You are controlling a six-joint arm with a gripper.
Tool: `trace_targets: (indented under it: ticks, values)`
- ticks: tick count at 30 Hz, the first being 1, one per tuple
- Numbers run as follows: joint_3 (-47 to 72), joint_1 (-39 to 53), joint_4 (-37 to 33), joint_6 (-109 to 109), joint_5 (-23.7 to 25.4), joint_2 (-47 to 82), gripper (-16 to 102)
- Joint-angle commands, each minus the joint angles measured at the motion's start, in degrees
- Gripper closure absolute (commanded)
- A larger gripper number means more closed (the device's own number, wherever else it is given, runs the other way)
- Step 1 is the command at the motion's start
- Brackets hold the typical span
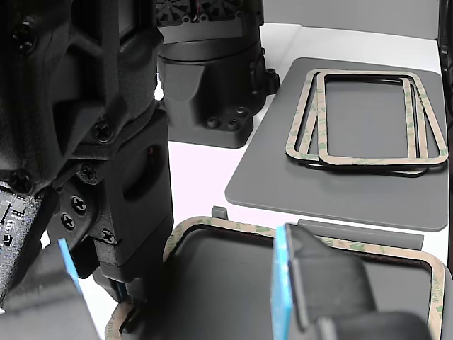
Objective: Move top rectangular frame to the holder.
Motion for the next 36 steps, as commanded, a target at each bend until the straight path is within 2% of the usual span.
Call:
trace_targets:
  ticks: [1,4,7,8,10,24,31,36]
  values:
    - [-1.3,-0.7,0.0,-0.2,-0.3,1.9,88]
    - [-1.7,-0.7,0.2,-0.7,-0.5,1.9,81]
    - [-2.1,-0.6,0.4,-1.4,-0.9,1.9,57]
    - [-2.3,-0.5,0.7,-1.4,-0.9,1.9,40]
    - [-2.5,-0.5,1.1,-1.3,-0.7,1.9,-12]
    - [-2.2,-1.1,0.7,-1.6,-0.1,2.5,-14]
    - [8.2,-4.2,-6.1,-0.4,1.9,12.5,-14]
    - [21.9,-8.8,-13.3,-6.8,-2.2,24.9,-14]
